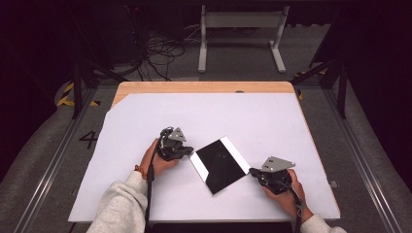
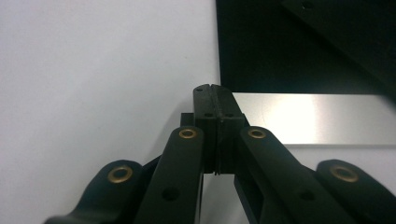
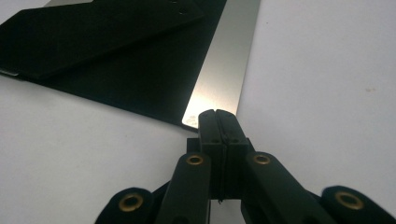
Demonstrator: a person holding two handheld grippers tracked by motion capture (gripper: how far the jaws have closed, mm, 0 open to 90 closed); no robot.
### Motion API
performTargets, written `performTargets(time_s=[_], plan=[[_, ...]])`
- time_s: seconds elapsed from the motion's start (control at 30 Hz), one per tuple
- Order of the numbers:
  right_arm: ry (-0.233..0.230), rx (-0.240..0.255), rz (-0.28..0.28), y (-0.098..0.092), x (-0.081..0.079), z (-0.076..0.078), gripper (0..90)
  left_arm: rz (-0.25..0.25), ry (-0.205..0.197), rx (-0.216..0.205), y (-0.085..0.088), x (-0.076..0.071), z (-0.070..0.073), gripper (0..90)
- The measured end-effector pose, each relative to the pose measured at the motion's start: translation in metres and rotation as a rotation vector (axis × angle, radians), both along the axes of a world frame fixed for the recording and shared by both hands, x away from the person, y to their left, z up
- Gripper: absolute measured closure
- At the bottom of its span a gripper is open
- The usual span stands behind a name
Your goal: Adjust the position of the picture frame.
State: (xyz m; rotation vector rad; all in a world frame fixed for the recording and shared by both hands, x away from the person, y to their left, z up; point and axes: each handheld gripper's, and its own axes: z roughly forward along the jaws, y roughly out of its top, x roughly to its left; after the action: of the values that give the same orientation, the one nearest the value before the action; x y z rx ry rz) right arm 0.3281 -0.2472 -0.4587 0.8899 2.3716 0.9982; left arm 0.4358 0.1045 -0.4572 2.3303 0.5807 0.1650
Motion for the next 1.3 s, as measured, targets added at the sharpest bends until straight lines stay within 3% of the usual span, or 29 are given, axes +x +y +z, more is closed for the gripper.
performTargets(time_s=[0.07, 0.1, 0.53, 0.67, 0.73, 1.3], plan=[[0.002, 0.002, -0.001, 0.0, 0.001, 0.0, 90.0, 0.0, -0.003, 0.006, 0.001, -0.003, 0.0, 90.0], [0.012, 0.008, -0.003, 0.0, 0.005, 0.0, 90.0, 0.0, -0.028, 0.017, 0.001, -0.008, 0.0, 90.0], [0.031, 0.016, -0.016, 0.003, 0.027, 0.002, 90.0, 0.019, -0.049, 0.039, 0.007, -0.029, 0.0, 90.0], [0.03, 0.013, -0.025, 0.005, 0.033, 0.002, 90.0, 0.018, -0.036, 0.04, 0.009, -0.033, 0.001, 90.0], [0.031, 0.011, -0.029, 0.008, 0.038, 0.002, 90.0, 0.015, -0.022, 0.02, 0.013, -0.036, -0.001, 90.0], [-0.007, -0.017, -0.068, 0.025, 0.069, 0.001, 90.0, -0.04, -0.023, 0.021, 0.013, -0.069, -0.001, 90.0]])
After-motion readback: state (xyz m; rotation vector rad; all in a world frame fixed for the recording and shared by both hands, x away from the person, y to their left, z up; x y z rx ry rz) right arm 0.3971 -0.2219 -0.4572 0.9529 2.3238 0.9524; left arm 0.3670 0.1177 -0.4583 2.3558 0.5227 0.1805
